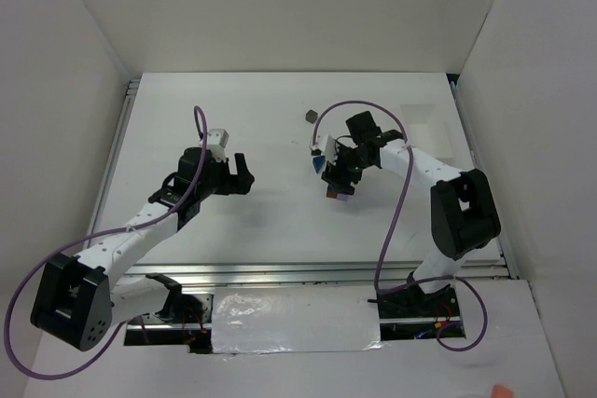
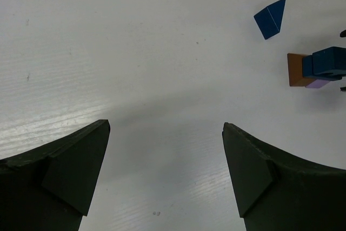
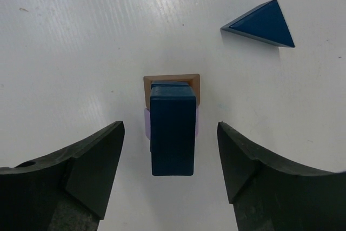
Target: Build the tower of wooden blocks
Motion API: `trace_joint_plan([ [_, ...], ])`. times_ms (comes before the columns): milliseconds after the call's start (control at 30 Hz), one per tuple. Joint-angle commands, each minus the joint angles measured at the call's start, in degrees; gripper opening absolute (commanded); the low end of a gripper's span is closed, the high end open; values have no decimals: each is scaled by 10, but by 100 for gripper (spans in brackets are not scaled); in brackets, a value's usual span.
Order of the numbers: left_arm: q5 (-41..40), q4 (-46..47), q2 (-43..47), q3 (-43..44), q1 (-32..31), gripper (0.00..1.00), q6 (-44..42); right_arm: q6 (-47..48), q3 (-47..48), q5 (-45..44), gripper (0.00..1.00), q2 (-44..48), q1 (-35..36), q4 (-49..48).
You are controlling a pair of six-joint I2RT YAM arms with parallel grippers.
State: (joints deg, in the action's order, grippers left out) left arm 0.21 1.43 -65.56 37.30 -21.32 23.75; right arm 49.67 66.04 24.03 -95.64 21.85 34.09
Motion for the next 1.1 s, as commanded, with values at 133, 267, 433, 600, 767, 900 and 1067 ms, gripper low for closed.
trace_joint_plan([
  [133,3,36,7,35,-6,99,-8,-5,15,24,100,82,-3,1],
  [267,1,17,3,54,-7,99,-1,-19,23,25,100,131,-5,-11],
  [433,-25,-13,-36,118,-7,99,16,-118,37,-3,100,169,-8,-99],
  [600,2,-35,-132,203,-7,99,-3,-334,130,-173,100,143,-5,-200],
  [767,79,-20,-296,355,-7,99,-79,-518,282,-277,100,106,-34,-166],
  [900,159,-13,-441,494,-12,99,-124,-664,201,-287,100,176,-79,-203],
  [1067,175,-122,-624,738,-24,99,-152,-716,53,-214,100,268,-127,-244],
])
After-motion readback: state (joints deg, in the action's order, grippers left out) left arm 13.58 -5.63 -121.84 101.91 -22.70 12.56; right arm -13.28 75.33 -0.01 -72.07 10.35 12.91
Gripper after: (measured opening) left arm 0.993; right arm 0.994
